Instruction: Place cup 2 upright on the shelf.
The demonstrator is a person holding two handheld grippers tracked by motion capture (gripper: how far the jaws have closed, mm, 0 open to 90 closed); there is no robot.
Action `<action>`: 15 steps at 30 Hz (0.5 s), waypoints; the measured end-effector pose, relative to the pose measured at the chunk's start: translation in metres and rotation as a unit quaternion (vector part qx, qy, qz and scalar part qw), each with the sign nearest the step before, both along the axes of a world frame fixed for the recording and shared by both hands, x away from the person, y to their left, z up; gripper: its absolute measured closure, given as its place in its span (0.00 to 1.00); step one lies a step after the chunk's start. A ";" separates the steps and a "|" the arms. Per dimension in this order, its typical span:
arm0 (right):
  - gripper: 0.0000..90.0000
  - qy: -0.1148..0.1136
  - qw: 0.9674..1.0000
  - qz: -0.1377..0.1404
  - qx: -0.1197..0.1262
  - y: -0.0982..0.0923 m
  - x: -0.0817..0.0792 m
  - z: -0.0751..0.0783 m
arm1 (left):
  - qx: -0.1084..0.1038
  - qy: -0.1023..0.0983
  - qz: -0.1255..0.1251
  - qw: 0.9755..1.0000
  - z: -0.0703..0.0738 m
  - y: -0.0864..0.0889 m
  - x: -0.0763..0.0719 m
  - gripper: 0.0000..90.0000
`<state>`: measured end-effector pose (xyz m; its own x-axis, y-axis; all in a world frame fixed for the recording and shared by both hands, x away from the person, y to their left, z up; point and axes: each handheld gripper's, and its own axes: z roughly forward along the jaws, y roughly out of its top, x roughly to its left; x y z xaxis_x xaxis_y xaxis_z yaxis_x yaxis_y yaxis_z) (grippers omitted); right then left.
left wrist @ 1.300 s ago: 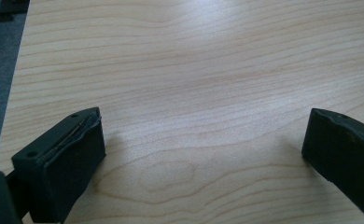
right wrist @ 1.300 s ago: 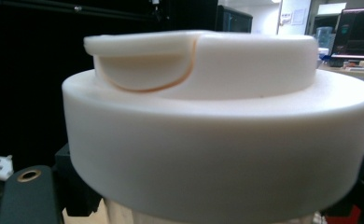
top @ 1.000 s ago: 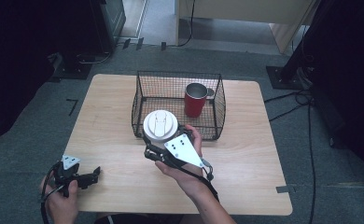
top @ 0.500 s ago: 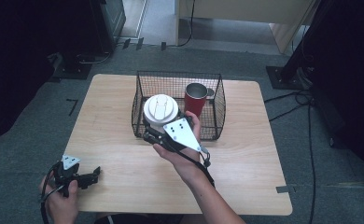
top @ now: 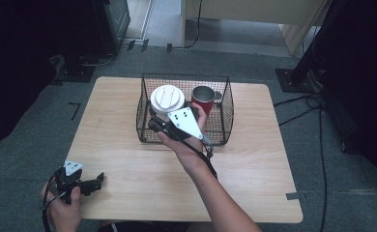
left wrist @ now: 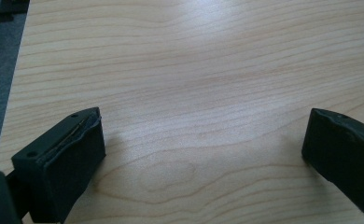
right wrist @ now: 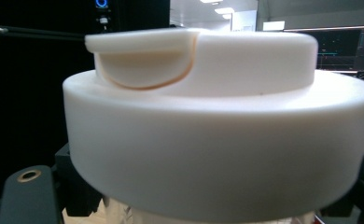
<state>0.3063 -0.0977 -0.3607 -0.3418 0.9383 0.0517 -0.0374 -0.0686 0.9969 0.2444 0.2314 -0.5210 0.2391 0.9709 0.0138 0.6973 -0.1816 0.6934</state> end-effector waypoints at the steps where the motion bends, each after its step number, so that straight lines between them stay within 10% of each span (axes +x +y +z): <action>1: 0.17 0.001 1.000 -0.002 0.000 0.000 0.003 0.000 | 0.000 0.000 0.000 1.000 0.000 0.000 0.000 0.00; 15: 0.17 0.012 1.000 -0.024 -0.001 0.007 0.042 -0.006 | 0.000 -0.001 0.000 1.000 0.000 0.000 0.000 0.00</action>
<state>0.3480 -0.0907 -0.3666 -0.2957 0.9535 0.0578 -0.0168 -0.0657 0.9977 0.2444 0.2313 -0.5210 0.2389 0.9709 0.0143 0.6965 -0.1816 0.6942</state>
